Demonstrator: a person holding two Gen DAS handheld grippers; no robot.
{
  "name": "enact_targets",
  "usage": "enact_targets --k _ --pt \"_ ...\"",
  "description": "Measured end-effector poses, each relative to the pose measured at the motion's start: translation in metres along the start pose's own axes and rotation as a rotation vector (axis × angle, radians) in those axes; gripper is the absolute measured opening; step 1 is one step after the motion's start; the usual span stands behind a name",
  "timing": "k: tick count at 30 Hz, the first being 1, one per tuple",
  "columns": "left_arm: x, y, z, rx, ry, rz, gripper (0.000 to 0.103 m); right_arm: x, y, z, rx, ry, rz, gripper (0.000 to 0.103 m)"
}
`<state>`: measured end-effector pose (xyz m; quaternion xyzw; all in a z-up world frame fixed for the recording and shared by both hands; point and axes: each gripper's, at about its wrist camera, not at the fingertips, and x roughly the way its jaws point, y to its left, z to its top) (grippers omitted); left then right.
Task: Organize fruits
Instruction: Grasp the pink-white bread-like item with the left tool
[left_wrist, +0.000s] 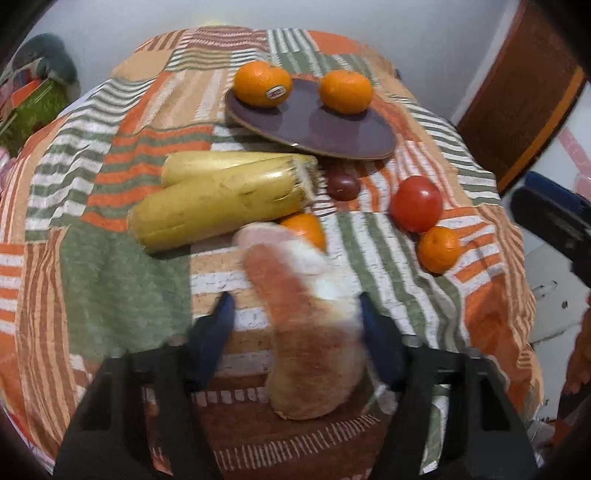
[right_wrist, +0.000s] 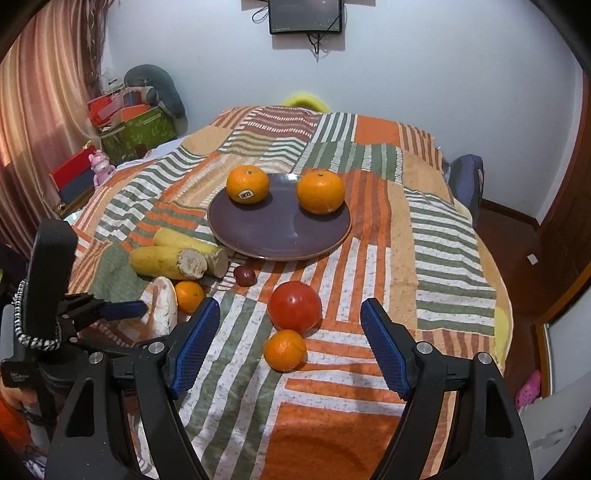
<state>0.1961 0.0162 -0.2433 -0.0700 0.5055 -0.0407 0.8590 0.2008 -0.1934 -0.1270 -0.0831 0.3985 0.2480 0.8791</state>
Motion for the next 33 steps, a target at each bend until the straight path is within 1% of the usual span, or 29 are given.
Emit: enact_targets --k 3,6,10,12,13,14,15,16,17,19,21,22,24,26,27,28,31,33 --pt "-0.003 0.004 0.001 0.006 -0.003 -0.011 0.050 0.006 0.004 0.001 -0.001 0.014 0.031 0.076" --pt "-0.011 0.013 0.001 -0.019 -0.020 -0.031 0.046 0.012 0.013 0.003 -0.017 0.019 0.058 0.076" --pt "-0.028 0.029 0.000 -0.046 -0.070 -0.002 0.044 0.023 0.030 0.008 -0.058 0.026 0.076 0.076" --pt "-0.036 0.040 0.002 -0.064 -0.090 0.006 0.044 0.030 0.036 0.011 -0.072 0.027 0.093 0.070" --pt "-0.040 0.048 0.003 -0.073 -0.102 0.019 0.043 0.035 0.040 0.013 -0.077 0.032 0.102 0.064" --pt "-0.044 0.053 0.004 -0.076 -0.111 0.033 0.040 0.041 0.044 0.015 -0.082 0.047 0.120 0.059" --pt "-0.049 0.060 0.004 -0.077 -0.125 0.045 0.033 0.047 0.047 0.017 -0.082 0.058 0.133 0.057" --pt "-0.051 0.065 0.005 -0.080 -0.129 0.049 0.028 0.053 0.050 0.018 -0.079 0.069 0.147 0.051" --pt "-0.054 0.070 0.006 -0.089 -0.132 0.042 0.028 0.058 0.052 0.020 -0.075 0.077 0.157 0.049" --pt "-0.058 0.081 0.006 -0.113 -0.137 0.011 0.028 0.069 0.057 0.023 -0.057 0.100 0.186 0.049" --pt "-0.060 0.087 0.006 -0.119 -0.144 0.007 0.027 0.080 0.060 0.026 -0.036 0.116 0.208 0.049" --pt "-0.060 0.089 0.006 -0.118 -0.149 0.014 0.025 0.084 0.062 0.027 -0.032 0.121 0.213 0.049" --pt "-0.059 0.093 0.006 -0.125 -0.154 0.013 0.025 0.090 0.068 0.029 -0.033 0.128 0.223 0.047" --pt "-0.059 0.099 0.004 -0.138 -0.157 0.008 0.024 0.095 0.073 0.030 -0.038 0.142 0.237 0.039" --pt "-0.059 0.103 0.004 -0.145 -0.160 0.005 0.024 0.097 0.076 0.030 -0.042 0.152 0.250 0.037" --pt "-0.059 0.104 0.003 -0.149 -0.163 0.006 0.024 0.098 0.079 0.030 -0.045 0.158 0.256 0.036" --pt "-0.063 0.112 0.001 -0.154 -0.173 0.027 0.024 0.095 0.085 0.028 -0.071 0.153 0.228 0.036" --pt "-0.063 0.116 -0.002 -0.153 -0.162 0.046 0.024 0.091 0.086 0.027 -0.075 0.154 0.235 0.035"
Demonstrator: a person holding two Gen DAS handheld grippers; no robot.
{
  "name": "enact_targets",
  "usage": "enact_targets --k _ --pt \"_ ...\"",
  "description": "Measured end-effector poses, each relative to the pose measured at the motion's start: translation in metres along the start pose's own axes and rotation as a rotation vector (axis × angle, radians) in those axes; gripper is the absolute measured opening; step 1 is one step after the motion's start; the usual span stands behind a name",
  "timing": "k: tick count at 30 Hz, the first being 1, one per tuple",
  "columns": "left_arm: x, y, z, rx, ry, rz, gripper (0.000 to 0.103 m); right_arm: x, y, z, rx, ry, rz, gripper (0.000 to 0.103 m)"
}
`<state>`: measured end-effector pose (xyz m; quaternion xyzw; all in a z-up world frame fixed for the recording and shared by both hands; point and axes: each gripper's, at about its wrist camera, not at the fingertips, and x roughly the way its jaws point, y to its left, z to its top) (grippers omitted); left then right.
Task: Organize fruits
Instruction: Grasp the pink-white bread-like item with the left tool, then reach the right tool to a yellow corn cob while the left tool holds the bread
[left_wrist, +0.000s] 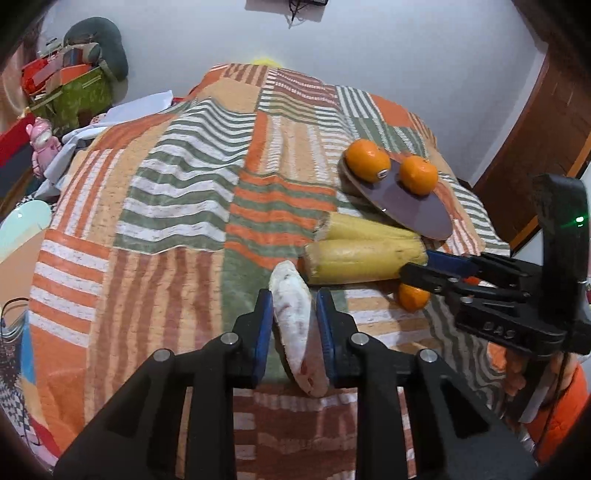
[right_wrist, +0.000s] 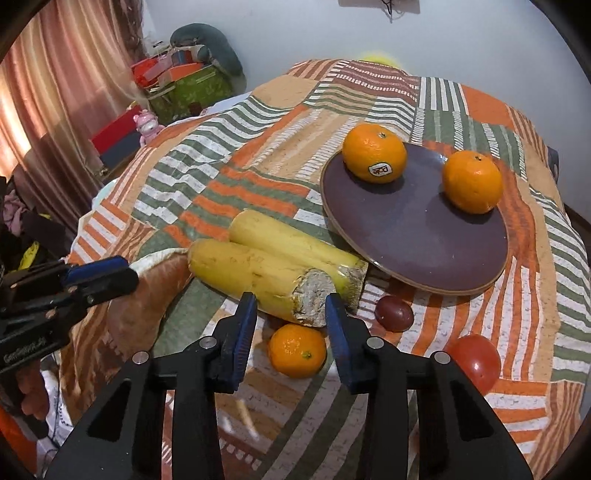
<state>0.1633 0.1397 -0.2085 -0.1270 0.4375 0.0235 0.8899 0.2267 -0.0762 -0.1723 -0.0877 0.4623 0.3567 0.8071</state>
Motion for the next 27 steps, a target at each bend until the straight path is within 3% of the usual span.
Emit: enact_targets --k 7,11,14,22,27 --pt "0.003 0.010 -0.007 -0.041 0.020 -0.017 0.025 -0.013 0.018 -0.003 -0.044 0.004 0.058 0.035" --pt "0.007 0.003 -0.010 -0.020 0.047 -0.003 0.036 -0.016 0.031 -0.012 -0.084 0.014 0.072 0.035" --pt "0.010 -0.002 -0.016 0.008 0.061 0.006 0.037 -0.016 0.035 -0.015 -0.104 0.030 0.086 0.035" --pt "0.009 0.001 -0.021 0.003 0.072 -0.017 0.037 -0.018 0.039 0.002 -0.149 -0.004 0.037 0.035" --pt "0.009 0.001 -0.021 0.002 0.075 -0.017 0.038 0.005 0.044 0.018 -0.234 0.028 -0.013 0.044"
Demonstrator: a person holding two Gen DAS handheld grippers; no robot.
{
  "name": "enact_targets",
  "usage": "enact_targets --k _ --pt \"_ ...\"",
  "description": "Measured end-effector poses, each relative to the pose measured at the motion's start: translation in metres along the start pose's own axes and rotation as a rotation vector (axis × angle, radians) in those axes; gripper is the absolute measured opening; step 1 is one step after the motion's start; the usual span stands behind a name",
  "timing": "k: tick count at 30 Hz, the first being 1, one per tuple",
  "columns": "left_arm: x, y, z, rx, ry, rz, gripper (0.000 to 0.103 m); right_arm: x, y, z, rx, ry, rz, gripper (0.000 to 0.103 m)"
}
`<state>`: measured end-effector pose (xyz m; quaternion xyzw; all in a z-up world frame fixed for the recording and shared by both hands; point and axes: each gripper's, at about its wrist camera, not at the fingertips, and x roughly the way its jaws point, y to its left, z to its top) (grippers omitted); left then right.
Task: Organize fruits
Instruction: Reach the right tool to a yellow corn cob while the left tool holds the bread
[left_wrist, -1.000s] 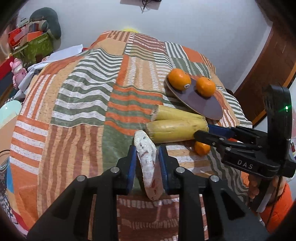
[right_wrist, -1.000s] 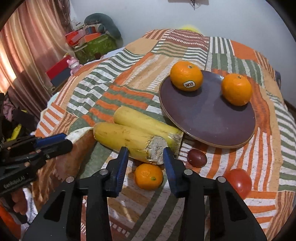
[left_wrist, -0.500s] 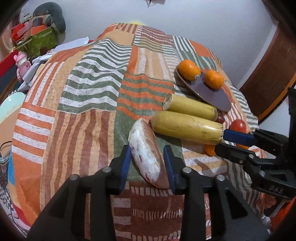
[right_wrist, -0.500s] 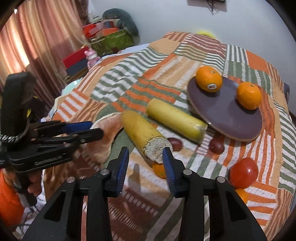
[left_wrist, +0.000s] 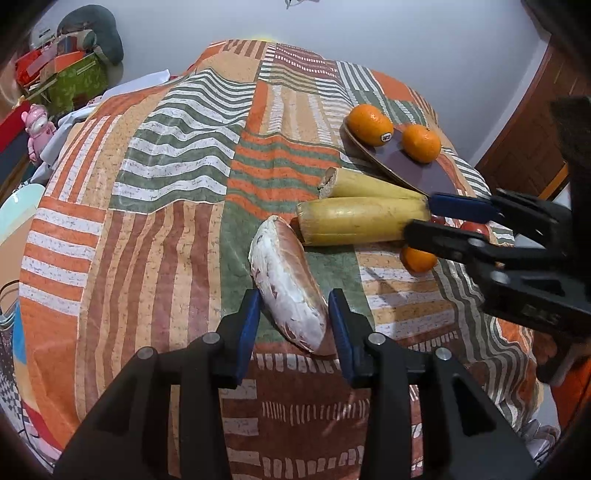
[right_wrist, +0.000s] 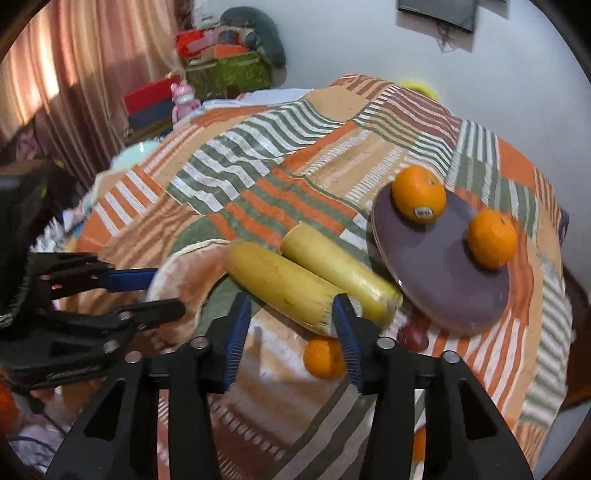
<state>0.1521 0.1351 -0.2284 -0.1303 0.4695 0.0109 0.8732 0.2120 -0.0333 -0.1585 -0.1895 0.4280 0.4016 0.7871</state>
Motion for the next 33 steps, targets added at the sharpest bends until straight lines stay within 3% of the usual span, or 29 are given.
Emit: enact_targets --k 6,11,17,18,20,27,30,33 --pt "0.006 -0.001 0.002 -0.010 0.006 -0.008 0.039 0.016 0.008 0.016 -0.099 0.033 0.004 0.045" --pt "0.015 -0.005 0.009 0.000 0.000 0.021 0.050 0.009 -0.001 0.012 -0.035 0.003 0.012 0.044" --pt "0.022 0.001 0.020 -0.034 -0.019 0.053 0.050 -0.006 -0.023 -0.004 0.039 -0.016 -0.028 0.044" --pt "0.021 0.004 0.021 -0.047 -0.030 0.054 0.049 -0.007 -0.026 -0.006 0.048 -0.016 -0.035 0.044" --pt "0.019 0.006 0.022 -0.059 -0.044 0.072 0.036 -0.006 -0.031 -0.009 0.074 -0.013 -0.027 0.044" --pt "0.002 0.007 0.016 -0.053 -0.067 0.050 0.031 0.006 -0.026 -0.009 0.094 0.007 0.048 0.040" --pt "-0.013 0.003 0.014 -0.031 -0.093 0.052 0.028 0.004 -0.018 -0.009 0.087 0.007 0.035 0.039" --pt "-0.028 0.004 0.013 -0.018 -0.118 0.061 0.026 -0.005 -0.012 -0.009 0.099 0.006 0.092 0.036"
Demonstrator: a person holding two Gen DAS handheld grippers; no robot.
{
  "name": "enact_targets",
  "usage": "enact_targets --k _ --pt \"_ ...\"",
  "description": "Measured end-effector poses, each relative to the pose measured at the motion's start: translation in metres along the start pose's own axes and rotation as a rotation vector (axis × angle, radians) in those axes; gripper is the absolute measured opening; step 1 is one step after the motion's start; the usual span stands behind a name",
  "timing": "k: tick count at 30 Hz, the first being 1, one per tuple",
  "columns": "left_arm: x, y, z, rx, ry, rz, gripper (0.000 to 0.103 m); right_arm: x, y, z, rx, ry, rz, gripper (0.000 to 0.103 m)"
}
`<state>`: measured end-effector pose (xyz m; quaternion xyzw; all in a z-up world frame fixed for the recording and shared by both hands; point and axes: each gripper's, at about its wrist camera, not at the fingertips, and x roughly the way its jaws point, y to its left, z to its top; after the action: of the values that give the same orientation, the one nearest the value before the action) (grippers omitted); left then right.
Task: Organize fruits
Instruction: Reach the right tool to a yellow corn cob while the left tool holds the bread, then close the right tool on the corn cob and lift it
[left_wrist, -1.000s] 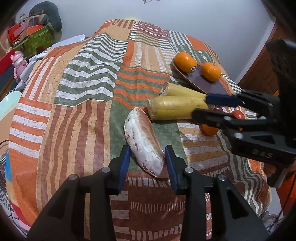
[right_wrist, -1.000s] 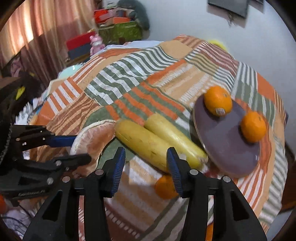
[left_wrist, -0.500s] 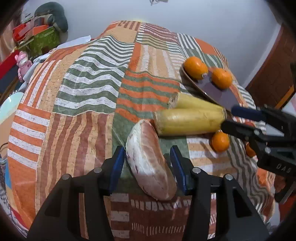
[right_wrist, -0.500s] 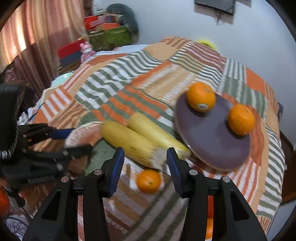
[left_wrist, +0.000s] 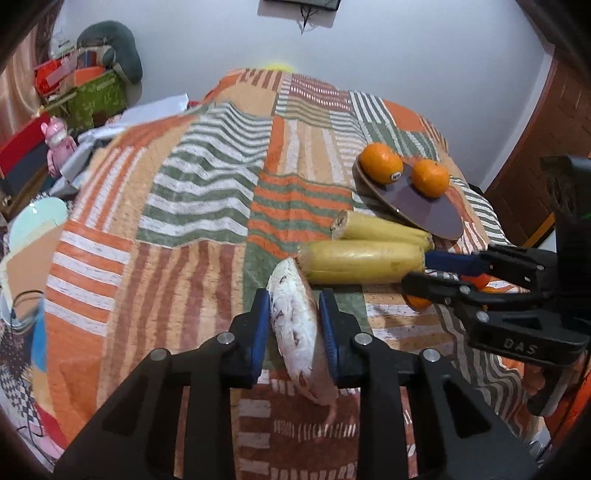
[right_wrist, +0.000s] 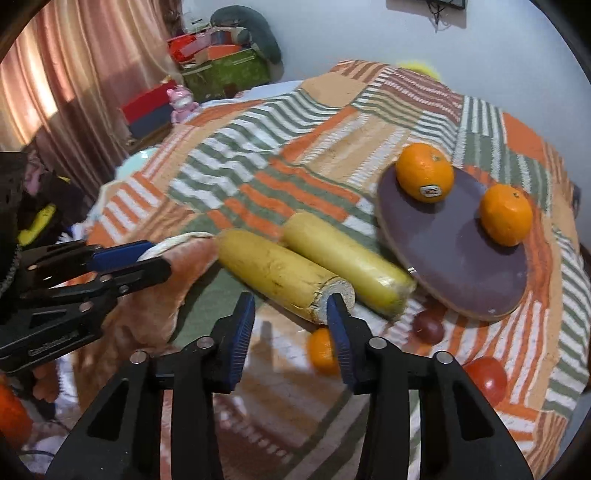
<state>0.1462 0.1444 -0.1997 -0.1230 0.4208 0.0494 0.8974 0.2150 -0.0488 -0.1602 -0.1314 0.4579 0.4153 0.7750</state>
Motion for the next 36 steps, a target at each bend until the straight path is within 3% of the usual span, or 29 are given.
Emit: enact_targets --k 5,16,22,29,36 --pt "-0.022 0.004 -0.002 0.001 -0.024 -0.023 0.026 -0.008 0.031 -0.007 -0.069 0.012 0.075 0.030" --pt "-0.054 0.015 -0.011 -0.003 -0.062 -0.007 0.026 0.000 0.040 0.008 -0.131 0.012 -0.019 0.030" --pt "-0.052 0.016 -0.014 0.001 -0.056 -0.008 0.026 0.032 0.048 0.014 -0.195 0.097 -0.035 0.031" --pt "-0.039 0.019 -0.013 -0.010 -0.033 -0.014 0.026 0.052 0.057 0.020 -0.256 0.111 -0.064 0.044" --pt "-0.031 0.021 -0.010 -0.019 -0.022 -0.016 0.026 0.060 0.060 0.021 -0.267 0.100 -0.057 0.043"
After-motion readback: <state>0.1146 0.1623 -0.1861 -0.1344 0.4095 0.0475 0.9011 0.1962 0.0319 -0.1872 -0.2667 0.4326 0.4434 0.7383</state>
